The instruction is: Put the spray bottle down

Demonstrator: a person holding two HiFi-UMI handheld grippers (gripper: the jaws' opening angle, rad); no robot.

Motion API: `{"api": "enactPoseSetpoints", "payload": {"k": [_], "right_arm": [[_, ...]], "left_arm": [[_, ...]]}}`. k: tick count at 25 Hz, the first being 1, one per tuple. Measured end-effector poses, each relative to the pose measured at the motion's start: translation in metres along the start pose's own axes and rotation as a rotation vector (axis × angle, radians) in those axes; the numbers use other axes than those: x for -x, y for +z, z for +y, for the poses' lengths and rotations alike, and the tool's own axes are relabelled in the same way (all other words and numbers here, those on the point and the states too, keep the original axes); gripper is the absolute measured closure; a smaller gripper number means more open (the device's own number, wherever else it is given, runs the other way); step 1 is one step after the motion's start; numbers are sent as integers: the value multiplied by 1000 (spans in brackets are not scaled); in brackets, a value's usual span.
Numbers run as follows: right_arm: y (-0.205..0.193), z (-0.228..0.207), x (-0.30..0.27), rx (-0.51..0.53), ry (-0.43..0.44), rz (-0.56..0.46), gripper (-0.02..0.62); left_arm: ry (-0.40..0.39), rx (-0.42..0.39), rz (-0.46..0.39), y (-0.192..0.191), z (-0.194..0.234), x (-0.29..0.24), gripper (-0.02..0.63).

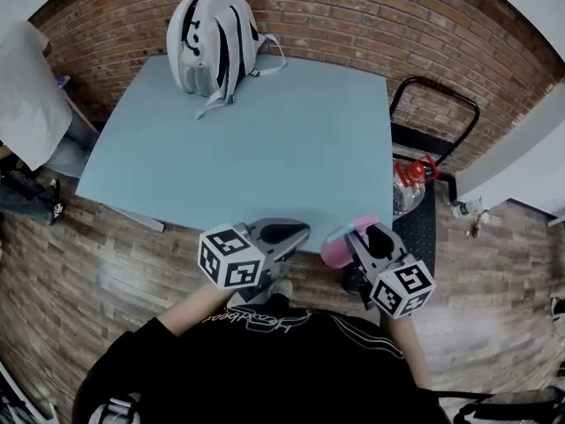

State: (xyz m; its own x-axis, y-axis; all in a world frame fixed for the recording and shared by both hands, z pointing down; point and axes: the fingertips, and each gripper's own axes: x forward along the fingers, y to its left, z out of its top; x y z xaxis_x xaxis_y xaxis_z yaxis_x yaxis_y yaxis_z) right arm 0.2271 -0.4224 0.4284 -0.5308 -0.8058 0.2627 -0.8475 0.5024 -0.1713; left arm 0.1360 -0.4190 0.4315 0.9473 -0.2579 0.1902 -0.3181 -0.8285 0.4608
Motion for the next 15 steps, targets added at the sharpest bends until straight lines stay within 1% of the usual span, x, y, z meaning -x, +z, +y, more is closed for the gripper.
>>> {"api": "enactPoseSetpoints", "payload": {"k": [7, 10, 15], "right_arm": [[11, -35, -54, -14, -11, 14, 456], [14, -45, -73, 10, -18, 10, 457], [15, -67, -103, 50, -55, -6, 456]], "left_arm": [[8, 21, 19, 17, 53, -11, 598], [11, 28, 38, 19, 70, -15, 598], [6, 23, 53, 29, 92, -21, 600]]}}
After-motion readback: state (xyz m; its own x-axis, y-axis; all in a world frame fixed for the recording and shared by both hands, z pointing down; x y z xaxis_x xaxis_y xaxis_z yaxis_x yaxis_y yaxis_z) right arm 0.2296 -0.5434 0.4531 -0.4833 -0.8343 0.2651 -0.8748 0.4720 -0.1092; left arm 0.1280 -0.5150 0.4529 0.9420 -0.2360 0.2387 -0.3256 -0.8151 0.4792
